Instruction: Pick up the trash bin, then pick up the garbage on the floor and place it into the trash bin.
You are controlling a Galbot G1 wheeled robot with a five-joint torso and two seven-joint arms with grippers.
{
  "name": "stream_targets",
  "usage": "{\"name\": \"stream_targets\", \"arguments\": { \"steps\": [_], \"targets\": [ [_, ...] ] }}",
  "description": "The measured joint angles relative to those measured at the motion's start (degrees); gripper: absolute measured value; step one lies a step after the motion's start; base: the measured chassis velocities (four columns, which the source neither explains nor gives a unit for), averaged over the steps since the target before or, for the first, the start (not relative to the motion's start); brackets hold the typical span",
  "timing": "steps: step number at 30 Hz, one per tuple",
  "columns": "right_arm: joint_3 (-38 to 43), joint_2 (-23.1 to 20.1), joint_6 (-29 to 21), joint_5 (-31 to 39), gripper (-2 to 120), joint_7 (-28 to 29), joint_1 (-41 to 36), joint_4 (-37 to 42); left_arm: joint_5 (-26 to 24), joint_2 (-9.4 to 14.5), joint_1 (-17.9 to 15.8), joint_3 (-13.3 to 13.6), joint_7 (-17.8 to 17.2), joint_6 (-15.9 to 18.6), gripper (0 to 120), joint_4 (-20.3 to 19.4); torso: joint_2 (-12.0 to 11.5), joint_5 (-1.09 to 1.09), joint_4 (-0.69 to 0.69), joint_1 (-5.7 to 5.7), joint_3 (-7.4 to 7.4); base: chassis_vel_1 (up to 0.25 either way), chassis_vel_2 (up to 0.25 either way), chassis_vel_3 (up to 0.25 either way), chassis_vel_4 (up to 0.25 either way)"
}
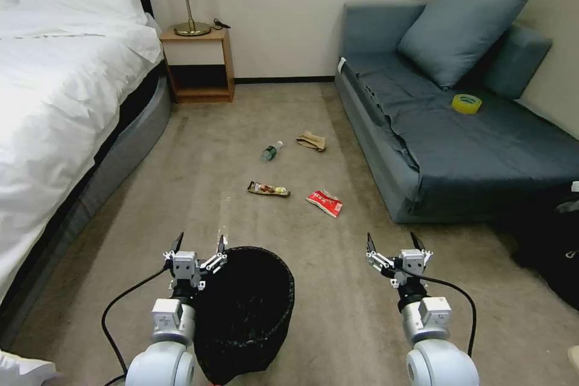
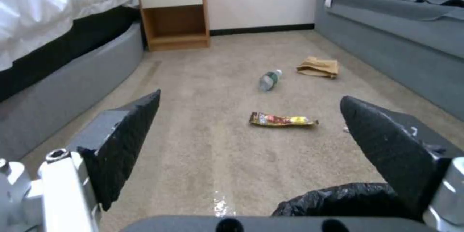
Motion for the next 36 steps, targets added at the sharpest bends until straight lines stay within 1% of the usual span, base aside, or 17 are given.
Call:
{"name": "stream_targets", "arguments": {
  "steps": [20,22,23,24,25,26,27,28,29,30,31,32,33,34,35,36],
  "targets": [
    [0.0,0.0,0.0,0.0,100,0.0,0.0,0.0,0.0,0.0,0.0,-0.1,0.0,0.1,100,0.0,0.0,0.00,0.00,0.00,0.00,0.000,0.000,0.000,0.000],
    [0.0,0.0,-0.4,0.0,100,0.2,0.1,0.3,-1.0,-0.2,-0.4,-1.0,-0.4,2.4,100,-1.2,0.0,-0.02,0.00,0.00,0.00,0.000,0.000,0.000,0.000],
    [0.0,-0.1,-0.9,0.1,100,0.5,0.2,0.6,-1.8,-0.5,-0.7,-1.9,-0.8,4.2,100,-2.4,0.0,0.00,0.00,0.00,0.00,0.000,0.000,0.000,0.000],
    [0.1,-0.3,-2.4,0.3,100,1.5,0.6,1.8,-2.8,-0.7,-1.2,-2.9,-1.3,6.6,100,-3.8,0.0,0.03,-0.01,0.00,0.00,0.000,0.000,0.000,0.000],
    [0.1,-0.3,-2.4,0.3,100,1.5,0.6,1.8,-2.8,-0.7,-1.2,-2.9,-1.3,6.6,100,-3.8,0.0,0.03,-0.01,0.00,0.00,0.000,0.000,0.000,0.000],
    [0.1,-0.5,-3.8,0.6,100,2.4,1.0,3.0,-3.5,-1.0,-1.5,-3.7,-1.7,8.5,100,-4.8,0.0,0.01,0.00,0.00,0.00,0.000,0.000,0.000,0.000],
    [0.3,-0.9,-6.2,1.0,100,4.1,1.7,5.1,-4.8,-1.3,-2.1,-4.9,-2.3,11.5,100,-6.6,0.0,-0.02,0.00,0.00,0.00,0.000,0.000,0.000,0.000],
    [0.4,-1.1,-7.9,1.3,100,5.2,2.1,6.5,-5.4,-1.5,-2.4,-5.6,-2.6,13.0,100,-7.4,0.0,-0.01,0.00,0.00,0.00,0.000,0.000,0.000,0.000],
    [0.5,-1.3,-9.0,1.5,100,5.9,2.4,7.4,-5.8,-1.6,-2.6,-6.1,-2.9,13.9,100,-8.0,0.0,0.01,0.00,0.00,0.00,0.000,0.000,0.000,0.000],
    [0.6,-1.7,-11.6,2.0,100,7.7,3.1,9.7,-7.0,-1.6,-2.6,-6.6,-3.3,15.2,100,-9.0,0.0,0.00,-0.01,0.00,0.00,0.000,0.000,0.000,0.000],
    [0.6,-1.7,-11.6,2.0,100,7.7,3.1,9.7,-7.0,-1.6,-2.6,-6.6,-3.3,15.2,100,-9.0,0.0,0.00,-0.01,0.00,0.00,0.000,0.000,0.000,0.000],
    [0.8,-1.8,-11.8,2.1,100,8.0,3.3,10.7,-9.3,-0.3,-1.8,-7.3,-3.9,15.9,100,-11.3,0.0,-0.11,0.01,0.00,0.00,0.000,0.000,0.000,0.000],
    [0.7,-2.2,-12.8,2.8,100,8.8,3.3,11.2,-11.1,1.3,-1.2,-7.8,-4.7,16.4,100,-13.1,0.0,0.09,0.00,0.00,-0.01,0.000,0.000,0.000,0.000],
    [0.9,-2.9,-14.6,3.9,100,10.4,3.5,12.6,-12.6,2.4,-0.8,-7.9,-4.9,17.1,100,-14.2,0.0,0.11,0.00,0.01,0.00,0.000,0.000,0.000,0.000],
    [1.2,-3.9,-16.7,5.2,100,12.6,4.0,14.9,-14.5,4.0,-0.1,-7.9,-5.3,18.2,100,-15.6,0.0,-0.09,0.01,0.00,-0.02,0.000,0.000,0.000,0.000],
    [1.2,-3.9,-16.7,5.2,100,12.6,4.0,14.9,-14.5,4.0,-0.1,-7.9,-5.3,18.2,100,-15.6,0.0,-0.09,0.01,0.00,-0.02,0.000,0.000,0.000,0.000]
  ]
}}
